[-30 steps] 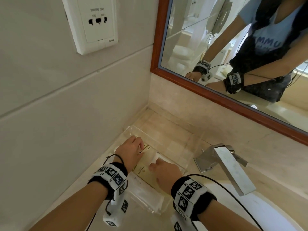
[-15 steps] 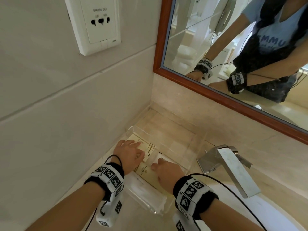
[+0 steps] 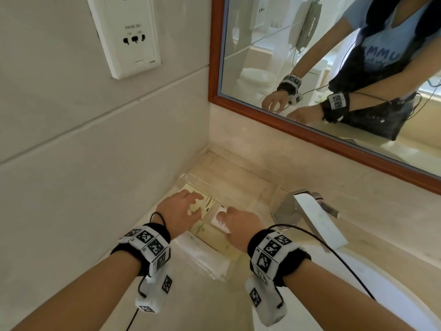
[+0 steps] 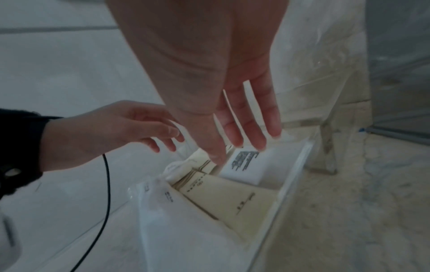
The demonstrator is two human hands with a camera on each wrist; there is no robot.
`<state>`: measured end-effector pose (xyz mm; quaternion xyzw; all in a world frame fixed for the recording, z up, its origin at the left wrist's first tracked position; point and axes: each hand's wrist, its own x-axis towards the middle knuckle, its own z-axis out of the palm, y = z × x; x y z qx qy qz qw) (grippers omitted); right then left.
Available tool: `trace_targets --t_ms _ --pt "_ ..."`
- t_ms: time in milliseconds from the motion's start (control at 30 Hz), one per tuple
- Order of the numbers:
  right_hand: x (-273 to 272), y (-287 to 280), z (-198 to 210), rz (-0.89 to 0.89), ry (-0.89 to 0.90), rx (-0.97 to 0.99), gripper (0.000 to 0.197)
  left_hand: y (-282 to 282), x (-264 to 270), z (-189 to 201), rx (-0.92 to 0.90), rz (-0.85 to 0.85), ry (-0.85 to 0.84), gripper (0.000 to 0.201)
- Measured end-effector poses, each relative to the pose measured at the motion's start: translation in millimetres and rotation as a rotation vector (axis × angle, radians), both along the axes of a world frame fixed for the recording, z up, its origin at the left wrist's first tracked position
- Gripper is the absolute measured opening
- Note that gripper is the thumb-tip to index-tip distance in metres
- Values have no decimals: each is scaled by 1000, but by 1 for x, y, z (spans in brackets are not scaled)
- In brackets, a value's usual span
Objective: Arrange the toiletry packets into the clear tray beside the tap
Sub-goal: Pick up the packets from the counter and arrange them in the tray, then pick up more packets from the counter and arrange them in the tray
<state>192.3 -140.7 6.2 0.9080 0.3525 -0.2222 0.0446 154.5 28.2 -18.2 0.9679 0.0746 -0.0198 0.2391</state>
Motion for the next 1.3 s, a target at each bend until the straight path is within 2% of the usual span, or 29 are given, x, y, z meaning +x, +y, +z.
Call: trace_targets --t_ms 200,533,833,1066,1300 --pt "-24 -62 18 -95 -52 159 48 -53 -24 22 30 -44 -2 30" --pt "-87 -216 29 -293 -126 184 51 -205 -63 46 32 -283 -49 31" --pt "-155 -367 16 -603 -114 117 62 -356 -74 35 50 -588 -17 41" --pt "-211 -477 -16 -898 -48 75 84 -477 -84 13 126 -883 52 56" --pt "-275 -542 -51 -1120 60 32 92 -567 -104 -19 237 -1115 147 79"
